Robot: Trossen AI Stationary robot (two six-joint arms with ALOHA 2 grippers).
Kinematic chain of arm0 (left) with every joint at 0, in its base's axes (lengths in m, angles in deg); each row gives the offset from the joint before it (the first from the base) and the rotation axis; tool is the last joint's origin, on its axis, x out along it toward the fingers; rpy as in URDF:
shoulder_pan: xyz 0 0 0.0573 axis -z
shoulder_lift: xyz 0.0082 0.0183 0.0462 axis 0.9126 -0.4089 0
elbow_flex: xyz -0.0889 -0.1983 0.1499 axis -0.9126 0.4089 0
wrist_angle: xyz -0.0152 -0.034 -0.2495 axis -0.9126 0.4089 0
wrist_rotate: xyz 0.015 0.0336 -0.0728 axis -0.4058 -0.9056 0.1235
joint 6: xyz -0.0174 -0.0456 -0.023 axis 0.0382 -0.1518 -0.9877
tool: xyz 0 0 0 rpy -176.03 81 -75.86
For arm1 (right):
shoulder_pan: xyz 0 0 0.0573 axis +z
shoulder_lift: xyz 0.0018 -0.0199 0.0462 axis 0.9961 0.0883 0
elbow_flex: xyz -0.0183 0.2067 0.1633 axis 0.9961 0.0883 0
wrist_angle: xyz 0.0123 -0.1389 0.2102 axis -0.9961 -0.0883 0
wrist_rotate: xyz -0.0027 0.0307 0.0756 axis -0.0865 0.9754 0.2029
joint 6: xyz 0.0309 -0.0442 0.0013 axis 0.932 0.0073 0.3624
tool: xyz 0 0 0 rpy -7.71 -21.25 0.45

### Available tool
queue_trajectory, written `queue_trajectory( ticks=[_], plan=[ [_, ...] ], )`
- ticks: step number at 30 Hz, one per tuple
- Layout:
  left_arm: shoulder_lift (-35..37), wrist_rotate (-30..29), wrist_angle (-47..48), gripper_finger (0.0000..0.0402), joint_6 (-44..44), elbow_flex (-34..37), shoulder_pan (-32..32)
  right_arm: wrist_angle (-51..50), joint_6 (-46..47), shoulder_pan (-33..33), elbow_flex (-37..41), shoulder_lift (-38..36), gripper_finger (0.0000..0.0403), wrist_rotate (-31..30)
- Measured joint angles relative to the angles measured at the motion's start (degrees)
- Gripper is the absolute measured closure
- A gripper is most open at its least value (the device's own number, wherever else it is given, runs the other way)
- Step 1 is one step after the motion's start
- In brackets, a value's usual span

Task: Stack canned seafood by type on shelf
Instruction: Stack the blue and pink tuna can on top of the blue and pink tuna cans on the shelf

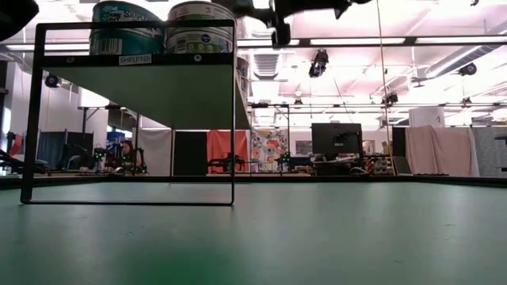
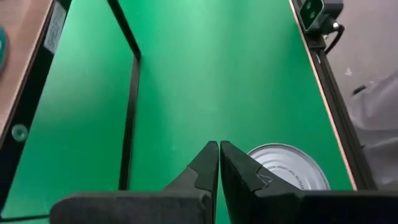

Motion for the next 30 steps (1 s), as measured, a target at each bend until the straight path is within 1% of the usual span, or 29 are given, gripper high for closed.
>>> queue_trajectory(
  ticks=[2, 6, 11, 14, 18, 23, 30],
  plan=[
    [0.1, 0.4, 0.0, 0.0402, -1.5, 0.0, 0.1, 0.0, 0.7, -3.0, 0.0, 0.1, 0.0222, 1.7],
    [0.1, 2.2, 1.9, 0.0402, -1.7, -1.6, 0.2, 0.1, 1.7, -8.4, 0.0, 0.7, 0.0222, 4.8],
    [0.2, 5.4, 11.0, 0.0402, -3.6, -5.5, 0.2, 0.6, 2.6, -12.5, 0.0, 2.5, 0.0222, 8.5],
    [0.2, 8.0, 17.1, 0.0402, -4.5, -7.8, 0.4, 3.1, 3.8, -13.5, 0.0, 3.8, 0.0222, 10.3],
    [0.2, 7.6, 21.5, 0.0402, -4.5, -9.6, 0.5, 6.2, 4.9, -13.8, 0.0, 5.4, 0.0222, 10.8],
    [-0.1, 5.0, 21.9, 0.0402, -7.1, -9.6, 0.4, 7.4, 6.3, -13.8, -0.1, 6.8, 0.0222, 11.3],
    [-1.6, 4.5, 21.8, 0.0402, -10.6, -9.5, 0.1, 7.4, 8.7, -13.8, -0.1, 7.3, 0.0222, 11.3]
  ],
)
